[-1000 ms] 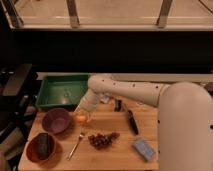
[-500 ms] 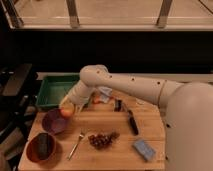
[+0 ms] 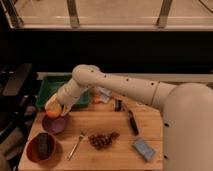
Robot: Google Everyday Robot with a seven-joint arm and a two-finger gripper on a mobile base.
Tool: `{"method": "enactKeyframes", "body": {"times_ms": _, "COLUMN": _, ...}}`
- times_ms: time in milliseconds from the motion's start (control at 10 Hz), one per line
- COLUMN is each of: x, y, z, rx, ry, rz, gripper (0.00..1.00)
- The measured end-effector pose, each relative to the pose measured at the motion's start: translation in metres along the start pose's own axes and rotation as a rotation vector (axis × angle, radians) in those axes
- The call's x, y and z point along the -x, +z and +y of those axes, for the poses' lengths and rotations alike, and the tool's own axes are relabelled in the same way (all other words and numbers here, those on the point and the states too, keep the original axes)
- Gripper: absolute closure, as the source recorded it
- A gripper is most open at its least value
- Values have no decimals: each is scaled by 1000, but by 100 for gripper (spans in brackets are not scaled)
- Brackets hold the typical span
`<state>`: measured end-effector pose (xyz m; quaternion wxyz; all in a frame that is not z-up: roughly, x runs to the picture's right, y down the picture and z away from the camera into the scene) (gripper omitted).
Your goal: Place apple in purple bowl
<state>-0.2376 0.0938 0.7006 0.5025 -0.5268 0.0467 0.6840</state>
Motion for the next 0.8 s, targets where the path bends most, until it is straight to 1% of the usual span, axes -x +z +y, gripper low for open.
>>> {"method": "enactKeyframes", "body": {"times_ms": 300, "x": -4, "y": 11, "z": -9, "rx": -20, "ry": 10, "rz": 18, "gripper": 22}}
{"method": "enactKeyframes", "body": {"times_ms": 500, "x": -4, "y": 23, "z": -22, "rx": -31, "ry": 43, "rz": 31, "gripper": 22}}
{"method": "enactKeyframes", "body": {"times_ms": 700, "x": 3, "y": 25, "z": -36, "rx": -27, "ry": 106, "rz": 8, "gripper": 22}}
{"method": "enactKeyframes", "body": {"times_ms": 800, "x": 4, "y": 24, "z": -37, "rx": -26, "ry": 110, "rz": 5, "gripper": 22}}
